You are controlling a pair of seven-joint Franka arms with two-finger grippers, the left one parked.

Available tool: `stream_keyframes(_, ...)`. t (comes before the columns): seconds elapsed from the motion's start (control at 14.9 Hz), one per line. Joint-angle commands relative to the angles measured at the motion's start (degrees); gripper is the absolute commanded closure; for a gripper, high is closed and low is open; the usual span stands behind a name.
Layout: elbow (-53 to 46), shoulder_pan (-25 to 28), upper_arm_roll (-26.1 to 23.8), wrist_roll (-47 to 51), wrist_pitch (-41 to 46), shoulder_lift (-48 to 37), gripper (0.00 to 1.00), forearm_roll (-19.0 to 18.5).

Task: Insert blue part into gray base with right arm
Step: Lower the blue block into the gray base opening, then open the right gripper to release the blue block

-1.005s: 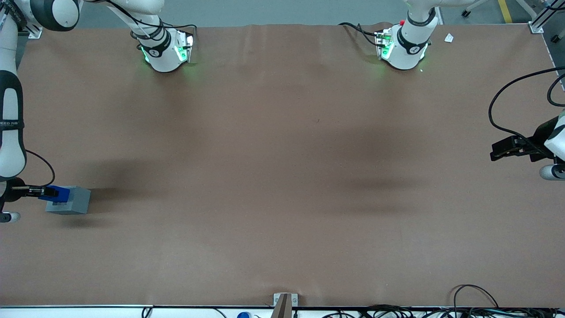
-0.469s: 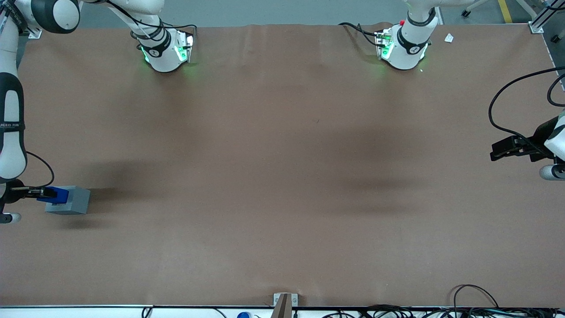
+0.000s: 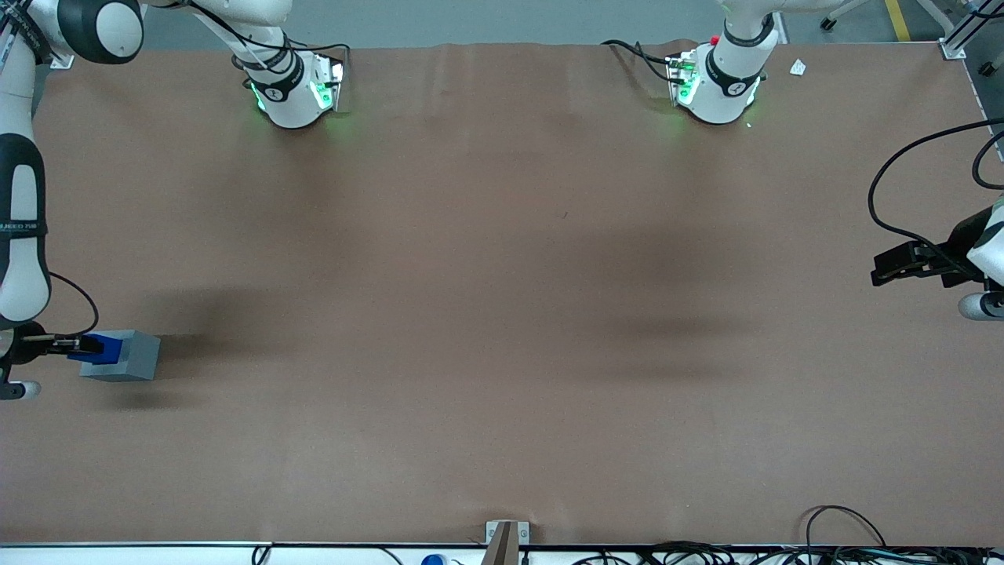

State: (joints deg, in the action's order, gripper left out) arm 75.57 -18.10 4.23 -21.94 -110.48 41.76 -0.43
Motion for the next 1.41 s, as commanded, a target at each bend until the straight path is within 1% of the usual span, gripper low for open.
stream_keyframes(0.0, -1.65, -0.18, -0.45, -0.12, 0.26, 1.48, 1.00, -0.36)
stream_keyframes(0.34, -1.74, -0.27, -0.45, 0.32, -0.35, 2.09, 0.99, -0.27)
stream_keyframes(0.4, -1.74, -0.27, -0.45, 0.93, -0.79, 2.09, 0.86, -0.27)
stream_keyframes(0.47, -1.74, -0.09, -0.45, 1.11, -0.96, 2.09, 0.38, -0.27)
stream_keyframes(0.54, -1.74, -0.18, -0.54, 1.03, -0.97, 2.01, 0.23, -0.27)
stream_keyframes(0.6, -1.83, -0.18, -0.54, 0.85, -0.97, 1.83, 0.00, -0.27)
stream_keyframes(0.8, -1.91, -0.53, -0.80, 0.85, -0.70, 1.48, 0.00, -0.01)
stream_keyframes(1.01, -1.91, 0.17, -0.97, 1.11, -0.18, -1.06, 0.00, 0.34)
stream_keyframes(1.14, -1.74, 0.78, -1.15, 2.16, 0.87, -4.92, 0.00, 3.58)
stream_keyframes(1.27, -1.65, 1.75, -1.15, 3.05, 5.16, -9.05, 0.00, 4.30)
stream_keyframes(1.34, -1.39, 3.32, -1.07, 4.35, 7.19, -11.68, 0.00, 4.21)
